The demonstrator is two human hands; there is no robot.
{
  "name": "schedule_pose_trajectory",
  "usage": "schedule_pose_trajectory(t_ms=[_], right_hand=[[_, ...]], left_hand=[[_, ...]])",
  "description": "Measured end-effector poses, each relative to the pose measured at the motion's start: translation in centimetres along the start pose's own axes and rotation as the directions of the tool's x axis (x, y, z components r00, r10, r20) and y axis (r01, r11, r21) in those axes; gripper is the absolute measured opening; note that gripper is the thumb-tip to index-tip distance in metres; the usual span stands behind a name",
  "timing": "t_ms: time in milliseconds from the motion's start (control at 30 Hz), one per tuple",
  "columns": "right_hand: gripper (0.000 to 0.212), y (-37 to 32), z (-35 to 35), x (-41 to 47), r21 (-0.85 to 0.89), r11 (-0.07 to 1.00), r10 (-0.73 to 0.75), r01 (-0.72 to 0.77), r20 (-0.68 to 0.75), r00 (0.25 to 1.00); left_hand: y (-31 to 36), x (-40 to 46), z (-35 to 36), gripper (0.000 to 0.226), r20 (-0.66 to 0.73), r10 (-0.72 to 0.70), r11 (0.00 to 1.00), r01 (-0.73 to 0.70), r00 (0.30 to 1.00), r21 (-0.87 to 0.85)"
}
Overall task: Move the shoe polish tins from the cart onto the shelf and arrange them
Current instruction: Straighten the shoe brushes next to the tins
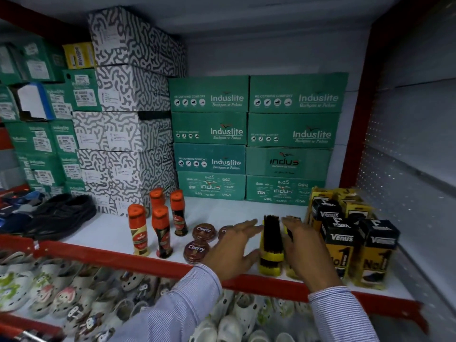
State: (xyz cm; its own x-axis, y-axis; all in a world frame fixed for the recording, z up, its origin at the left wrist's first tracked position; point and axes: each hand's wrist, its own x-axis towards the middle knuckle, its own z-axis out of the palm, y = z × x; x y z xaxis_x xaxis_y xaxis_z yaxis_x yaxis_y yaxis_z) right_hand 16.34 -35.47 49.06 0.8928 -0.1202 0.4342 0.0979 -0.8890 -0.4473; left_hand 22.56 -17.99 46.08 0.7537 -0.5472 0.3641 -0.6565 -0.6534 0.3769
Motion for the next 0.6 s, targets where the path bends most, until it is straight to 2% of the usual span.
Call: schedule_pose_trajectory(t_ms=[167, 367, 533, 600], right_hand=[[0.036, 2.7, 0.5, -0.7, -0.12, 0.99, 0.09, -0.076, 0.121, 0.989], [0.036, 3.2, 1.2, -1.0, -0.131, 0.989, 0.084, -0.07, 0.103, 0.991], [0.036, 2.9, 0.6, -1.2, -0.108, 0.991, 0.087, -0.074, 0.124, 0.988], [0.042, 2.5, -0.4, -1.4, -0.075, 0.997, 0.04, -0.033, 0.099, 0.994]], left_hand=[[3.0, 1.0, 2.0, 0.057, 0.074, 0.077, 0.996, -0.081, 0.994, 0.046], [3.0, 0.9, 2.2, 0.047, 0.034, 0.017, 0.996, -0.02, 0.999, 0.091], [3.7, 0.5, 1.7, 0.047, 0.028, 0.01, 0.992, -0.014, 1.0, 0.123], [3.9, 0.4, 1.7, 0.049, 0.018, 0.013, 0.992, -0.015, 1.0, 0.127]])
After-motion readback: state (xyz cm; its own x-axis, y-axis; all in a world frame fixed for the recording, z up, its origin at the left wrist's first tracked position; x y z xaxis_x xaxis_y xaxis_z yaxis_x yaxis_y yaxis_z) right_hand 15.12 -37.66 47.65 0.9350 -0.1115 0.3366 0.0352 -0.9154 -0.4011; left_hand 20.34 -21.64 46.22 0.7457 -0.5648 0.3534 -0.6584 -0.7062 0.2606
